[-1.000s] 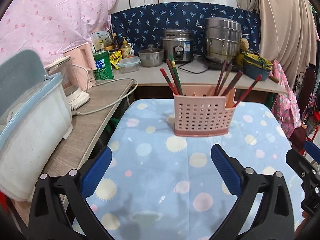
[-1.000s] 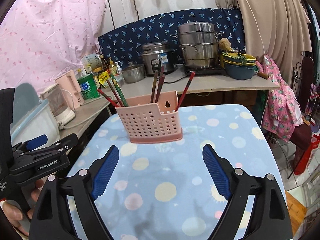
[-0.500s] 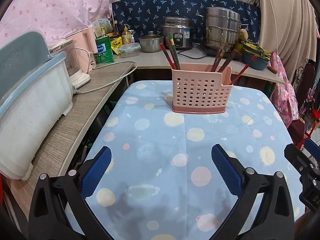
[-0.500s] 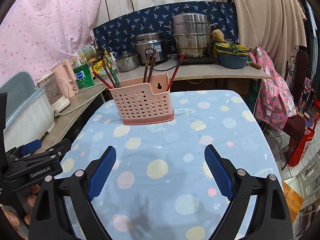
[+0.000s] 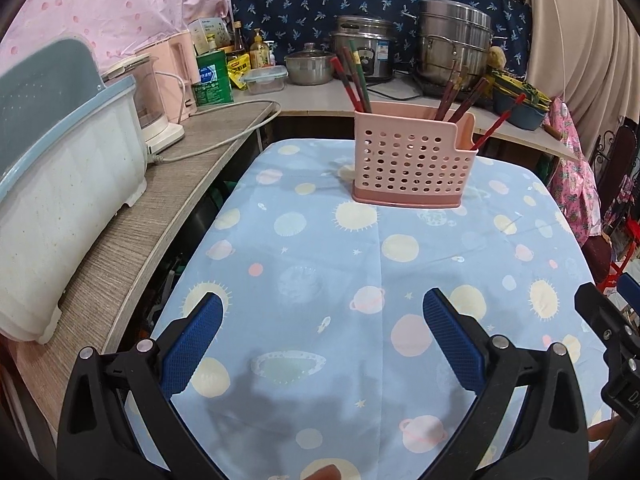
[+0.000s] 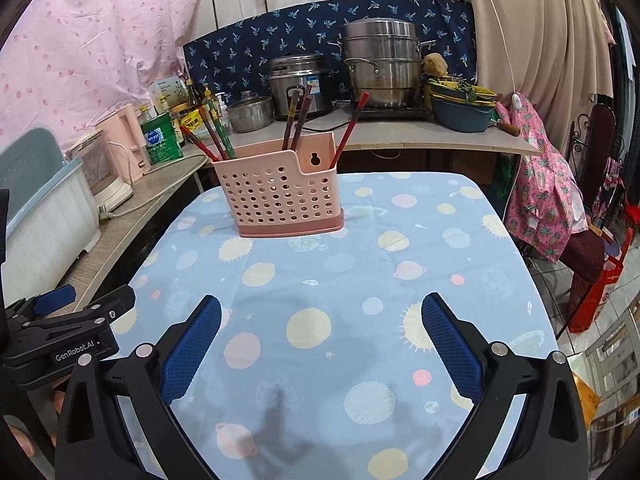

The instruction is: Organize utensils

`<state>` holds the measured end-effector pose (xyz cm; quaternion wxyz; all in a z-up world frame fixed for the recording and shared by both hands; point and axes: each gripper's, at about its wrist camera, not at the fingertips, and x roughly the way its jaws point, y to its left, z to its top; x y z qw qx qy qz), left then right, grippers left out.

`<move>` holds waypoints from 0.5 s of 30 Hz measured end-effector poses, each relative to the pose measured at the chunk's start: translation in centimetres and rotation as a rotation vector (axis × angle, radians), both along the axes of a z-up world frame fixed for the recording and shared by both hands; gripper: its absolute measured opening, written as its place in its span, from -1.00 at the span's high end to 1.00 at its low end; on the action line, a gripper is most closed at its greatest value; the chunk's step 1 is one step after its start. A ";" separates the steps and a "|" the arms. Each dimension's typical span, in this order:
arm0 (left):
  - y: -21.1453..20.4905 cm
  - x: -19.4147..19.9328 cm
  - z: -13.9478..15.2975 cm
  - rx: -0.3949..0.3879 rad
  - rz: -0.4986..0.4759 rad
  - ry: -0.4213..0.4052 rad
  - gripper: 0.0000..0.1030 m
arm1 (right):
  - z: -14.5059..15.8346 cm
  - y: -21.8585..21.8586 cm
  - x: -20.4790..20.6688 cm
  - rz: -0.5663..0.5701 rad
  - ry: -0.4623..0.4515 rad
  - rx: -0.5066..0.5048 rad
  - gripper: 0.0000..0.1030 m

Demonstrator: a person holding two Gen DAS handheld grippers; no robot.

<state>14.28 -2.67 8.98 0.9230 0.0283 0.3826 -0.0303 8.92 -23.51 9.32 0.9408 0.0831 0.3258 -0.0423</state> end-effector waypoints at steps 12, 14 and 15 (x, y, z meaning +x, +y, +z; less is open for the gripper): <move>0.8 0.3 -0.3 0.001 0.020 0.005 -0.86 | -0.6 0.4 0.3 -0.004 0.023 -0.034 -0.88; 0.9 0.3 -0.4 0.003 0.020 0.006 -0.86 | -0.7 0.3 0.3 -0.007 0.024 -0.029 -0.88; 0.9 0.3 -0.5 0.004 0.020 0.006 -0.86 | -0.6 0.3 0.3 -0.009 0.023 -0.027 -0.88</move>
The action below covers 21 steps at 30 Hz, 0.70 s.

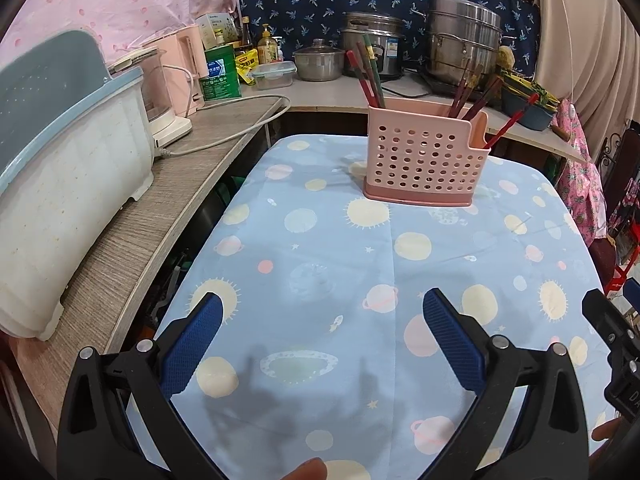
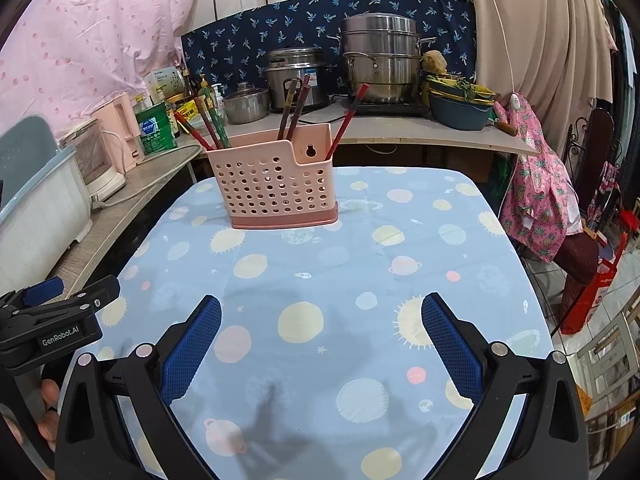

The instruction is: Organize utensils

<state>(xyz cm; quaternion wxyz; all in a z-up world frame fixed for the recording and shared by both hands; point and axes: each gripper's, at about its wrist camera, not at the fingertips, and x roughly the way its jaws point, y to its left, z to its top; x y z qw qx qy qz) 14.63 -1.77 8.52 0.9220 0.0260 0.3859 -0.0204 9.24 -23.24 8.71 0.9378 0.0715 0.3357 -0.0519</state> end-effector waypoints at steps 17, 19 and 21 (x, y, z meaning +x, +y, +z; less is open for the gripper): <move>-0.1 0.3 -0.1 0.009 -0.003 -0.006 -0.86 | -0.2 -0.3 0.2 -0.009 0.006 0.006 -0.88; -0.2 0.4 0.0 0.008 -0.002 -0.008 -0.86 | -0.2 -0.4 0.2 -0.010 0.004 0.005 -0.88; -0.3 0.5 0.1 0.011 -0.001 -0.011 -0.86 | -0.3 -0.5 0.3 -0.012 0.004 0.007 -0.88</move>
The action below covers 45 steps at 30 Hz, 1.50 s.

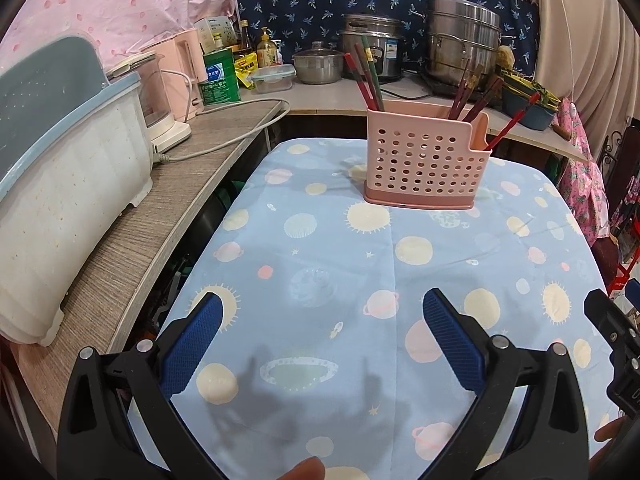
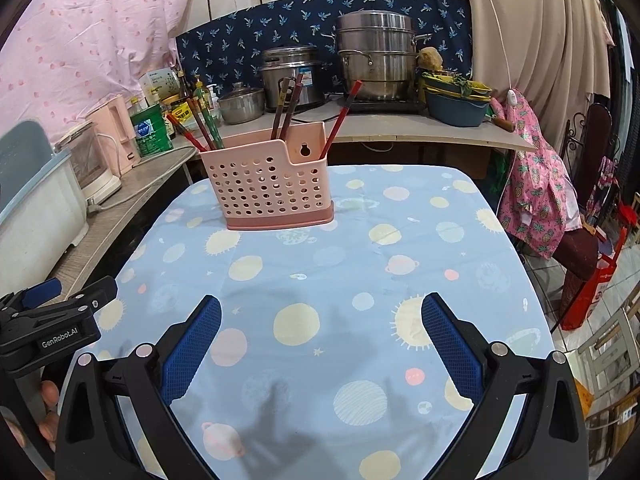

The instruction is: Organize utensils

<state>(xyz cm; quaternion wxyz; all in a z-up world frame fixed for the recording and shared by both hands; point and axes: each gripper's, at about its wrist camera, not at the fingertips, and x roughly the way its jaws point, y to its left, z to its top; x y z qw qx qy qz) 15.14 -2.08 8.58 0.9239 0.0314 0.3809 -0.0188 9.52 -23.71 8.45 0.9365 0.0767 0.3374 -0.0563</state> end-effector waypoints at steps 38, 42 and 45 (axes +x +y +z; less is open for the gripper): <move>-1.5 0.5 0.9 0.009 -0.008 -0.036 -0.86 | 0.1 -0.1 0.8 -0.001 -0.003 -0.002 -0.88; -1.5 0.5 0.9 0.010 -0.009 -0.036 -0.86 | 0.1 -0.1 0.8 0.000 -0.004 -0.002 -0.88; -1.6 0.7 1.0 0.010 -0.010 -0.037 -0.86 | 0.1 -0.1 0.7 -0.001 -0.004 0.000 -0.88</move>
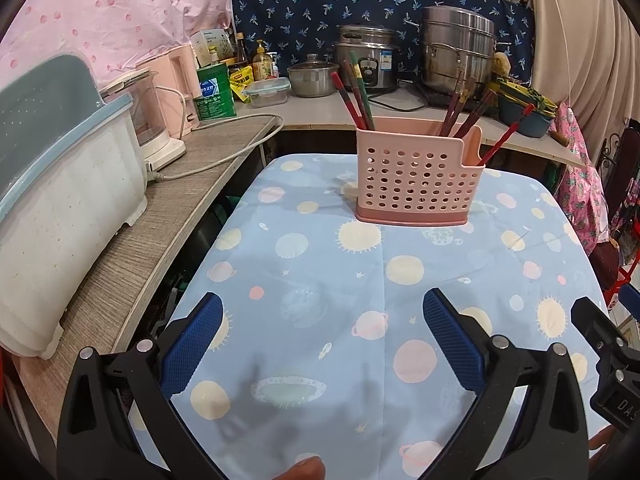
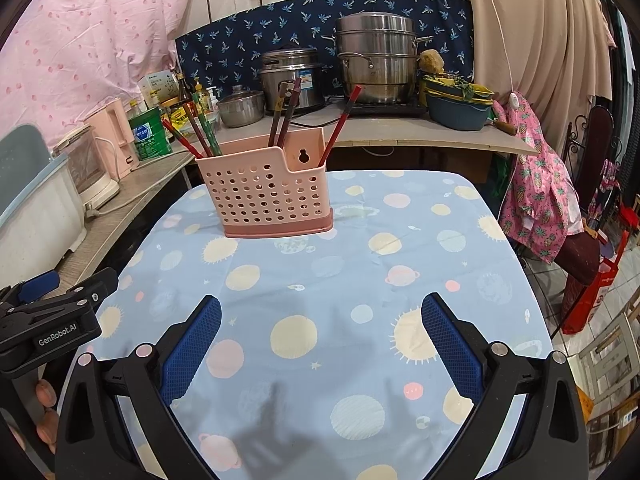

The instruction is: Organize utensils

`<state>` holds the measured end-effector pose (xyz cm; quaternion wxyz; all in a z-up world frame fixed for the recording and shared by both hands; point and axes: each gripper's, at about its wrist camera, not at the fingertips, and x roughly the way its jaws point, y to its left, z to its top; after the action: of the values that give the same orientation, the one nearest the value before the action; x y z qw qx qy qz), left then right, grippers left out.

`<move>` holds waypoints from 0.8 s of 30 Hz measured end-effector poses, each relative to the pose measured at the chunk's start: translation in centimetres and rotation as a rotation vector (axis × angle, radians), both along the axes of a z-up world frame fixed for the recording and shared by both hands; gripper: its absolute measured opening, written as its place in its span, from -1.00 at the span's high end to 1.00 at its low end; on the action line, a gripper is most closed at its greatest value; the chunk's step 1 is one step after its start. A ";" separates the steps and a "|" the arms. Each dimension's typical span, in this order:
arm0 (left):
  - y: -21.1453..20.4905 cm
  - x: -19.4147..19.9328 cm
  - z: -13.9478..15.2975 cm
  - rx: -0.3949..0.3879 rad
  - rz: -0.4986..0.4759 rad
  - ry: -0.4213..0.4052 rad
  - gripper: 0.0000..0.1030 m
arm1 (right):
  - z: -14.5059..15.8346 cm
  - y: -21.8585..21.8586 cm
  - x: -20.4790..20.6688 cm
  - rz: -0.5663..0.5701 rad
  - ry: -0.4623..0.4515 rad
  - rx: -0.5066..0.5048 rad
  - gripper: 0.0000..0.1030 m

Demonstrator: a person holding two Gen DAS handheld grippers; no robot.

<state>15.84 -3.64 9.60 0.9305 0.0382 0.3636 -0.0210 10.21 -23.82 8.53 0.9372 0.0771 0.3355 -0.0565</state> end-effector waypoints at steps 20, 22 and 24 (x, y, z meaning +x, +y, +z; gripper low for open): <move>-1.8 2.0 -0.3 -0.010 -0.024 0.015 -0.86 | 0.1 -0.1 2.5 0.014 0.011 -0.010 -0.88; -1.8 2.3 -0.4 -0.013 -0.020 0.019 -0.86 | 0.1 -0.1 2.8 0.016 0.011 -0.013 -0.88; -1.8 2.6 -0.6 -0.010 -0.011 0.021 -0.86 | 0.0 -0.1 3.1 0.018 0.012 -0.016 -0.88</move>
<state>18.43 -5.47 9.02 0.9267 0.0353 0.3732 -0.0283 13.26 -23.93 8.52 0.9362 0.0664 0.3412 -0.0513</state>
